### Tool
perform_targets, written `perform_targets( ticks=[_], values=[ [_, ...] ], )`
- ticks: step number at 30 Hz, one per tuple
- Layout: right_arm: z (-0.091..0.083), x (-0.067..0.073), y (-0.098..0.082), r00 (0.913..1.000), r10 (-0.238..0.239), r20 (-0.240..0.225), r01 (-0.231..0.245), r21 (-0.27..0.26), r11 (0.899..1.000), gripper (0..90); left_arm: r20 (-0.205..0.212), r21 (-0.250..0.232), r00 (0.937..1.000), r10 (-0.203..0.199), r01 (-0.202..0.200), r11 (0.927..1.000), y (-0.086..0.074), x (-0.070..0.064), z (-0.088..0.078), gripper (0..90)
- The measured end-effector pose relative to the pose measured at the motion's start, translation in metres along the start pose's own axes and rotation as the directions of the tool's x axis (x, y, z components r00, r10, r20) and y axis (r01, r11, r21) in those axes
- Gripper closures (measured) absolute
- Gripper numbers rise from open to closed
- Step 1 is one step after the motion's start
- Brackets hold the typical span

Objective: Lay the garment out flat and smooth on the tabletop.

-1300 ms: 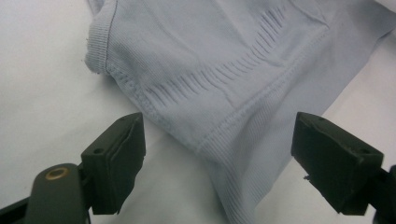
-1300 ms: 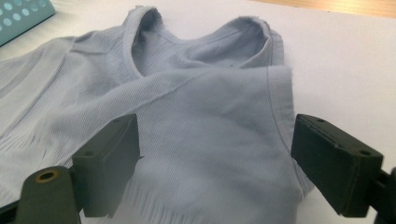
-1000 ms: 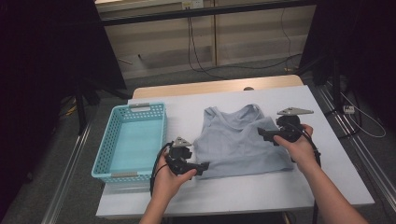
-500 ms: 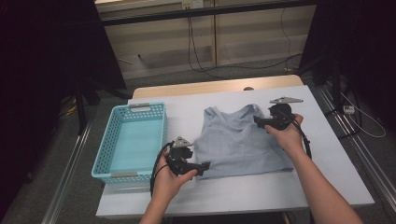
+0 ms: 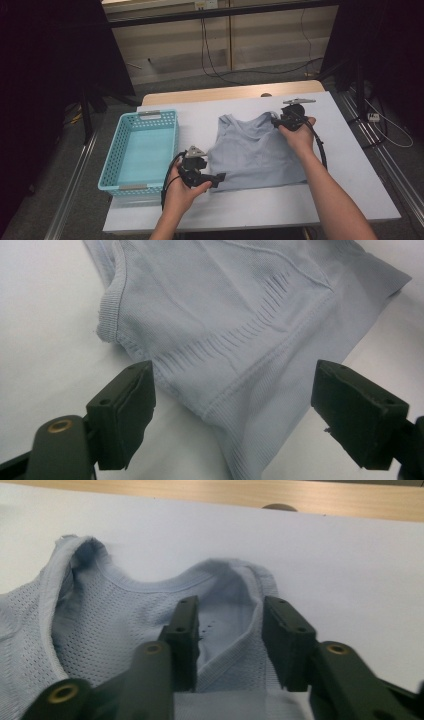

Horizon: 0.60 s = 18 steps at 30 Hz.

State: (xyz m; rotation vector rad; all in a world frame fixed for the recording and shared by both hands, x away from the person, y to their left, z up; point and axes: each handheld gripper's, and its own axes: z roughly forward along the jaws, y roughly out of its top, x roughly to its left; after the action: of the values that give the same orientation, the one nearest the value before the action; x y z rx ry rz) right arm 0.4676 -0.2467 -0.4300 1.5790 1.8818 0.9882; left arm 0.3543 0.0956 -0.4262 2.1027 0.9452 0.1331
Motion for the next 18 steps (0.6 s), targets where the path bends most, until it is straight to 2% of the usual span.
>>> perform_targets(
  ticks=[6,10,16,18],
  values=[
    [0.01,0.002,-0.004,0.9991,-0.019,0.038,0.018,0.025,1.0,67.0,0.002,0.007,1.0,0.007,-0.007,1.0,0.0,-0.002,0.002,18.9],
    [0.014,0.0,-0.006,0.9979,0.0,0.065,-0.002,0.041,0.999,73.9,0.007,0.005,1.0,0.004,-0.004,1.0,0.001,-0.002,0.002,19.0],
    [0.02,-0.001,-0.008,0.9979,0.005,0.065,-0.008,0.042,0.999,82.3,0.013,0.009,0.9999,-0.005,0.005,1.0,0.001,0.0,0.001,20.2],
    [0.021,0.0,-0.008,0.9983,0.006,0.057,-0.009,0.047,0.999,87.8,0.009,0.001,0.9999,-0.011,0.011,0.9999,0.001,0.0,0.0,20.2]
  ],
)
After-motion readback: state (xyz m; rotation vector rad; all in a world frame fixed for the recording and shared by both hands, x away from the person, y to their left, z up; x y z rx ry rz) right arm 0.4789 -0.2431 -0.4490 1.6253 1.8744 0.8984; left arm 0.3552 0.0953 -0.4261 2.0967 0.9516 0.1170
